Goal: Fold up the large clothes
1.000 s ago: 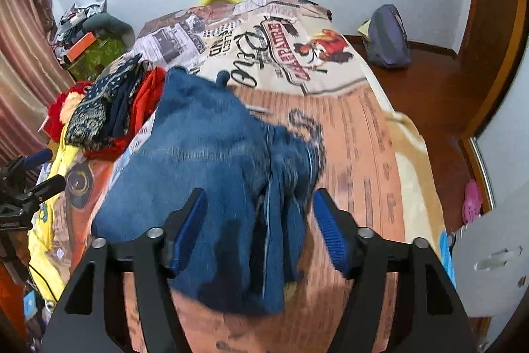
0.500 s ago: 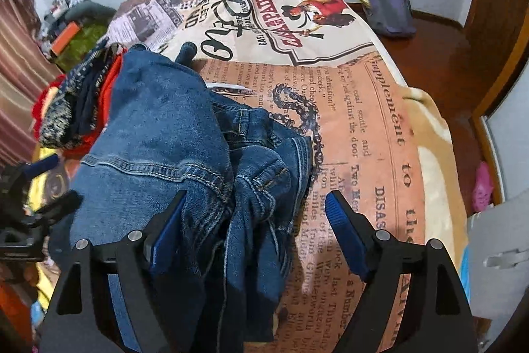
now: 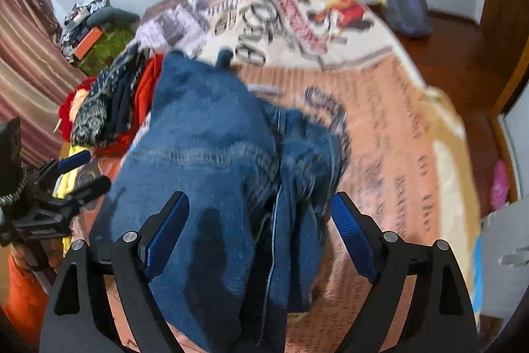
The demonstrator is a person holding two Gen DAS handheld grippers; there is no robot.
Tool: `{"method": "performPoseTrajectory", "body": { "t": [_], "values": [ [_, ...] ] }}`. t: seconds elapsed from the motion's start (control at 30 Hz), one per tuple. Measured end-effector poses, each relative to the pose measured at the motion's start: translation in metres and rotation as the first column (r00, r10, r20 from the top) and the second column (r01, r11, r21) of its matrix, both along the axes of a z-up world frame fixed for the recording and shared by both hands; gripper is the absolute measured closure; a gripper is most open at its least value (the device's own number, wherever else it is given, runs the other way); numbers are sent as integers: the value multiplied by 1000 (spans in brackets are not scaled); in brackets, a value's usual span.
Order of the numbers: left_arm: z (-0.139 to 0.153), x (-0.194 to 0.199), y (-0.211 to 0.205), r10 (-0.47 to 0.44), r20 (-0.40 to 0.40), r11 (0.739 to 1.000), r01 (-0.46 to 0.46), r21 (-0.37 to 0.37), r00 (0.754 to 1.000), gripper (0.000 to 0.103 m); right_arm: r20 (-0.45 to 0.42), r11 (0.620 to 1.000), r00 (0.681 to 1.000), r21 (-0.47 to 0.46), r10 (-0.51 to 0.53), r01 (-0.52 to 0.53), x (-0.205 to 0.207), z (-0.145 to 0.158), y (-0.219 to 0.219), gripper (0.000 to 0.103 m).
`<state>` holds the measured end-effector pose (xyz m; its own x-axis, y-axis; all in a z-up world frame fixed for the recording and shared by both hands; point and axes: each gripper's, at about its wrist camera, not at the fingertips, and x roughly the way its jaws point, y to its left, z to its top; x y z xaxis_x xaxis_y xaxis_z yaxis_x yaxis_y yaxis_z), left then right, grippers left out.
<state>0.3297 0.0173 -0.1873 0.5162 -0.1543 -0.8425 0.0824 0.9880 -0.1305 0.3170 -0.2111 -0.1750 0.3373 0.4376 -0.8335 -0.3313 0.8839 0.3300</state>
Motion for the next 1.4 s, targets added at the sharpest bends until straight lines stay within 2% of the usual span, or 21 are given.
{"method": "performPoseTrajectory", "body": {
  "t": [0.1, 0.2, 0.3, 0.4, 0.47, 0.67, 0.83, 1.03, 1.17, 1.3, 1.37, 1.4],
  "values": [
    [-14, 5, 9, -22, -65, 993, 14, -118, 998, 0, -80, 1000, 997, 18, -20, 22, 5, -25, -7, 18],
    [-32, 14, 15, -30, -136, 974, -1, -227, 990, 0, -143, 994, 988, 84, -53, 65, 10, -41, -19, 16],
    [-52, 28, 24, -22, -203, 928, -56, -369, 979, 0, -182, 988, 983, 141, -38, 64, 17, -47, -26, 15],
    [-66, 40, 29, -27, -246, 882, -93, -462, 969, 0, -196, 985, 980, 168, -15, 49, 23, -52, -27, 12],
    [-73, 46, 29, -38, -265, 863, -102, -495, 964, 0, -219, 980, 976, 191, -7, 50, 29, -59, -27, 8],
    [-81, 63, 26, -50, -298, 848, -117, -518, 953, 0, -269, 965, 963, 258, 33, 39, 45, -77, -28, 0],
    [-89, 76, 27, -61, -326, 830, -133, -542, 943, 0, -332, 942, 941, 331, 63, 53, 56, -93, -26, 0],
    [-95, 83, 29, -76, -333, 806, -138, -576, 940, 0, -343, 943, 937, 328, 65, 54, 56, -90, -22, 0],
    [-95, 77, 29, -106, -313, 771, -121, -625, 944, 2, -348, 946, 936, 317, 51, 66, 52, -85, -21, 16],
    [-87, 69, 24, -107, -300, 807, -94, -584, 948, 13, -328, 959, 944, 275, 32, 63, 48, -75, -17, 30],
    [-78, 65, 17, -102, -276, 827, -73, -557, 956, 25, -306, 966, 952, 252, 27, 54, 46, -67, -14, 41],
    [-72, 63, 14, -100, -258, 839, -59, -541, 961, 28, -289, 970, 957, 238, 24, 48, 44, -61, -12, 44]
  ]
}}
